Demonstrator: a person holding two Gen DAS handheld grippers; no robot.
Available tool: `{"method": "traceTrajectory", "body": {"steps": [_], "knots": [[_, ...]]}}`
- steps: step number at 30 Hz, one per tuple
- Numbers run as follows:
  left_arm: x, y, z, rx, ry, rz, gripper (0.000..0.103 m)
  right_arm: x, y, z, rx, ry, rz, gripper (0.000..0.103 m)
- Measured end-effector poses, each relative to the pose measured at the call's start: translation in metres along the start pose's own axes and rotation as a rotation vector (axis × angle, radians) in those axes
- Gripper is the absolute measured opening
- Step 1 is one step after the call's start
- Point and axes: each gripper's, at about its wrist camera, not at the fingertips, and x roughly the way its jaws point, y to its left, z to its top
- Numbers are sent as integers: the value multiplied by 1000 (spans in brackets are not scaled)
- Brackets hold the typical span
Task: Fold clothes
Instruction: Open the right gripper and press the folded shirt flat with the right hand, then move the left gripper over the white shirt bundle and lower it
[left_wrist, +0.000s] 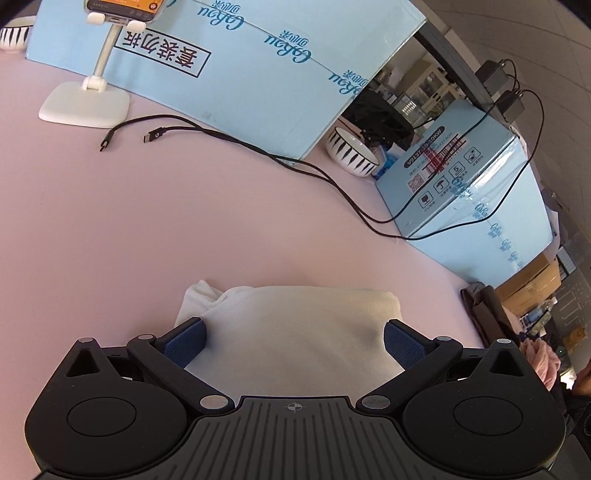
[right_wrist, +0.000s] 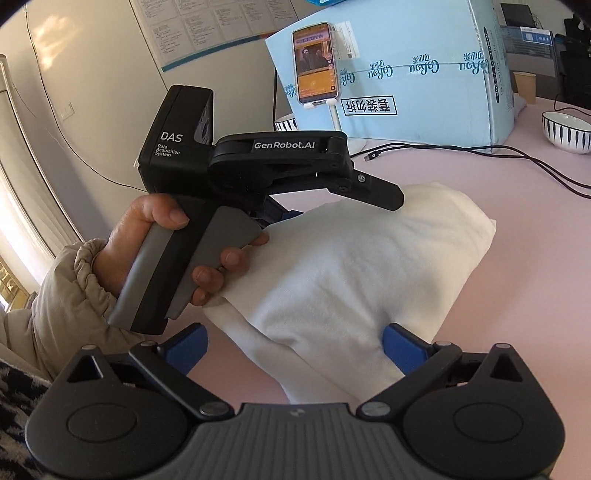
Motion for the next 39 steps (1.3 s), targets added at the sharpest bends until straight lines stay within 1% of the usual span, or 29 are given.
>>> {"method": "traceTrajectory", "body": {"steps": [2, 3, 4, 7, 10, 11, 12, 15, 17, 18, 19, 21, 23, 25, 26, 27, 28, 30, 32, 34, 36, 38, 39], "knots": [[-6, -8, 6, -20, 43, 83, 103, -5, -2, 0, 16, -6, -11, 101], [-13, -10, 8, -28, 75, 113, 103, -9, -4, 1, 26, -9, -24, 101], [-25, -12, 8, -16, 79, 80, 103, -13, -6, 1, 36, -13, -37, 101], [-56, -15, -3, 34, 83, 51, 103, -25, -16, 2, 59, -43, -77, 101], [-84, -21, -28, 95, 86, 79, 103, -35, -29, 5, 94, -73, -108, 101], [-90, -23, -35, 108, 87, 73, 103, -38, -32, 6, 94, -92, -116, 101], [-97, -25, -44, 124, 93, 56, 103, -40, -34, 8, 86, -109, -115, 101], [-112, -28, -59, 120, 107, -2, 103, -50, -39, 24, 74, -186, -85, 101], [-120, -37, -60, 154, 71, -35, 103, -52, -44, 41, 90, -224, -69, 101], [-123, -43, -60, 182, 45, -47, 103, -50, -47, 52, 108, -230, -88, 101], [-126, -51, -59, 223, 11, -56, 103, -47, -50, 59, 125, -227, -134, 101], [-125, -63, -56, 285, -32, -68, 103, -43, -54, 66, 146, -236, -232, 101], [-109, -69, -53, 315, -14, -73, 103, -39, -61, 65, 183, -236, -252, 101], [-84, -63, -51, 283, 67, -89, 103, -37, -68, 60, 227, -225, -207, 101], [-76, -58, -50, 267, 94, -94, 103, -36, -69, 57, 238, -224, -196, 101], [-55, -47, -50, 234, 153, -79, 103, -36, -69, 55, 238, -227, -200, 101], [-43, -38, -51, 208, 187, -52, 103, -37, -68, 53, 226, -227, -206, 101], [-43, -28, -54, 176, 171, -76, 103, -38, -64, 51, 191, -219, -206, 101], [-46, -19, -55, 142, 159, -104, 103, -35, -60, 51, 148, -199, -181, 101], [-50, -11, -54, 104, 157, -131, 103, -27, -53, 54, 105, -181, -144, 101], [-52, -9, -54, 88, 159, -139, 103, -15, -46, 57, 85, -158, -93, 101], [-52, -11, -56, 91, 159, -134, 103, 13, -40, 57, 72, -63, -29, 102], [-52, -13, -57, 101, 158, -127, 103, 23, -39, 56, 62, -31, -31, 103]]}}
